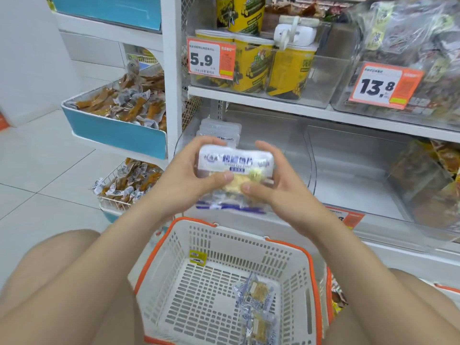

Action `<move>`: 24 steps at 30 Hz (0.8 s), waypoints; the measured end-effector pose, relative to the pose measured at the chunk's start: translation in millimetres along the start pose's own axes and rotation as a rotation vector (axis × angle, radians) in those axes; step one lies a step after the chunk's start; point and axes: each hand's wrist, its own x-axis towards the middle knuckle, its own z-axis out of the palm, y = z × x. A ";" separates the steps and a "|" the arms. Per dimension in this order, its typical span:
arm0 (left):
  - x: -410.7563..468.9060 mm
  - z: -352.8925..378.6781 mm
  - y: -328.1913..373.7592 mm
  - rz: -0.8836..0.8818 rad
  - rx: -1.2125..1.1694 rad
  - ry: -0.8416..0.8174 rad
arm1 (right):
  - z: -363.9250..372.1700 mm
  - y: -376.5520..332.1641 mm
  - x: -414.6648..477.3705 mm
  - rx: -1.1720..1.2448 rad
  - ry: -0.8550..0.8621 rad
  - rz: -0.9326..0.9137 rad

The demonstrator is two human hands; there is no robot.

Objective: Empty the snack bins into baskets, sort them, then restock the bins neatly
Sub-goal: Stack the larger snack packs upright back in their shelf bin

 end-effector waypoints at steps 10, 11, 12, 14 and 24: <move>52.8 -32.0 -42.9 -0.387 0.406 0.473 | 3.8 21.3 113.9 -0.149 0.086 0.082; 55.5 -32.0 -44.5 -0.437 0.321 0.457 | 8.4 32.3 121.0 -0.126 0.066 0.163; 57.6 -32.2 -45.6 -0.456 0.291 0.440 | 12.7 39.9 127.0 -0.111 0.046 0.243; 60.3 -32.5 -45.0 -0.466 0.323 0.429 | 15.0 49.4 140.2 -0.169 -0.004 0.364; 64.5 -33.4 -56.2 -0.386 0.483 0.410 | 21.0 50.3 170.6 -0.551 -0.077 0.476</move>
